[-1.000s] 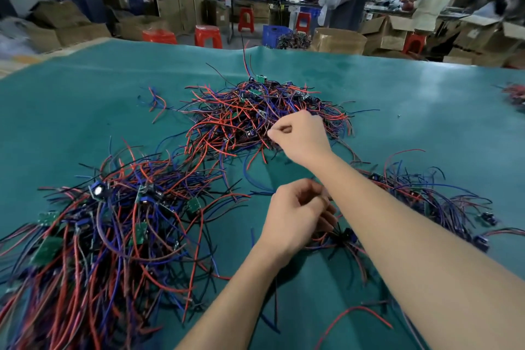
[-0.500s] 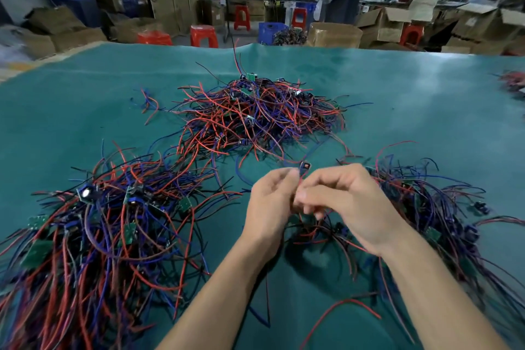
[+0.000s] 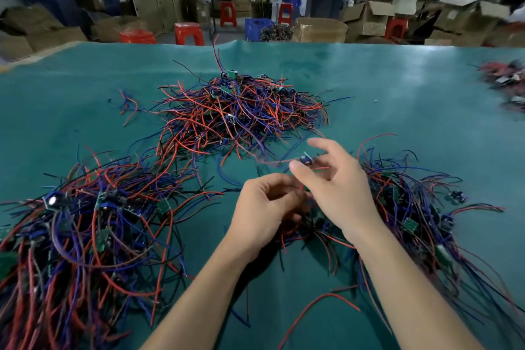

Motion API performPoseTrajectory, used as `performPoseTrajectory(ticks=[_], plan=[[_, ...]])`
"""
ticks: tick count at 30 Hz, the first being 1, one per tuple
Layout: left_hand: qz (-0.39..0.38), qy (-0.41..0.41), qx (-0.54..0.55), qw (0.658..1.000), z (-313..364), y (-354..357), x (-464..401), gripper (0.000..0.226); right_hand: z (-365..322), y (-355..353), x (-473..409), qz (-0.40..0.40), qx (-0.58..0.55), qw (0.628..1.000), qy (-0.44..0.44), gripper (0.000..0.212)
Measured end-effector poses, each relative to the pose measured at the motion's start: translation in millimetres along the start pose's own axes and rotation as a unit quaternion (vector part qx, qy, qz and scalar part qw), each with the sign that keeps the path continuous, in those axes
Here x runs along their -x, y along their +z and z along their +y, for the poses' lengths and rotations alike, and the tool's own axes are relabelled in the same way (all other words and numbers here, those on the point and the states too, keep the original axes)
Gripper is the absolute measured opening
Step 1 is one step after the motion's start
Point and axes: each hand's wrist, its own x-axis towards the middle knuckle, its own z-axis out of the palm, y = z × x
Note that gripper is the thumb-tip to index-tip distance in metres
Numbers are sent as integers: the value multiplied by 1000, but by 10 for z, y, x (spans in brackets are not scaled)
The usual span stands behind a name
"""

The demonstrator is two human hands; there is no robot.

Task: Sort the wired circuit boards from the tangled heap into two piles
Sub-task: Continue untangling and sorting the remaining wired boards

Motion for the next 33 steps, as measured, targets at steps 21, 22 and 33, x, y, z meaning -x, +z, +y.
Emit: performPoseTrajectory(ticks=[21, 22, 33], plan=[[26, -31, 72, 997, 80, 7, -1, 34, -132, 71, 70, -122, -314, 936, 103, 29], [32, -27, 66, 997, 66, 0, -5, 31, -122, 69, 70, -117, -297, 943, 91, 29], [54, -3, 18, 998, 15, -1, -22, 16, -7, -46, -48, -110, -184, 975, 62, 35]])
